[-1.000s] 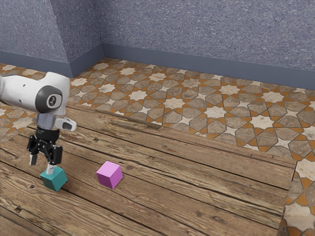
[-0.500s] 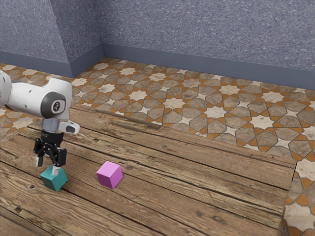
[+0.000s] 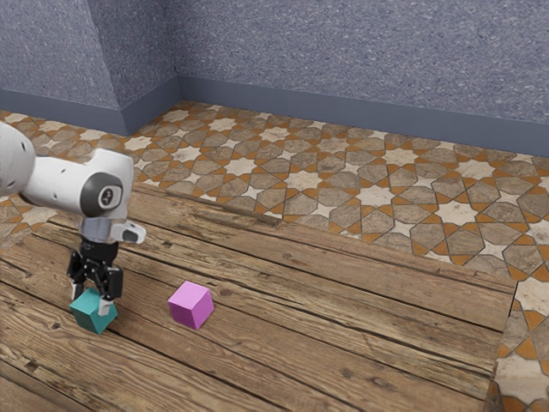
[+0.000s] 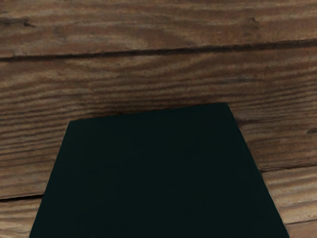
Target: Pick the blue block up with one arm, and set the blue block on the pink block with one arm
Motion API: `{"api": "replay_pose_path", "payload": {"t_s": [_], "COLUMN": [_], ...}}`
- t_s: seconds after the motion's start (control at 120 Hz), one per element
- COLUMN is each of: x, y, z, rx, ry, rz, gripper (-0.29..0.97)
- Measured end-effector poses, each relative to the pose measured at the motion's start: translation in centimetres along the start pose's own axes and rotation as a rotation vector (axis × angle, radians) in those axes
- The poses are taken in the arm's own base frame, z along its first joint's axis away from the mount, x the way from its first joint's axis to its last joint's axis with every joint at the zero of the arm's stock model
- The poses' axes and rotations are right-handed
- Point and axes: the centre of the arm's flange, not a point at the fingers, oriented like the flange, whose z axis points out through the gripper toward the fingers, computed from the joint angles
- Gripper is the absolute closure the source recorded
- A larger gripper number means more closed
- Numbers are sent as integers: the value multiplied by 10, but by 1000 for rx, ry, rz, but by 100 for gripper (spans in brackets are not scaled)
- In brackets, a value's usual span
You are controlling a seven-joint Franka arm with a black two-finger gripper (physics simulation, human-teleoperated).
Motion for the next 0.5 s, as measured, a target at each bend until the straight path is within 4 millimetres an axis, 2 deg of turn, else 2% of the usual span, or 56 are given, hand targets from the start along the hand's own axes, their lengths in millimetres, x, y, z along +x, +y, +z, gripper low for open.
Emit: {"api": "replay_pose_path", "payload": {"t_s": [0.5], "x": [14], "y": [7], "z": [2], "rx": [5], "ry": [4], "rz": [26], "gripper": [0]}}
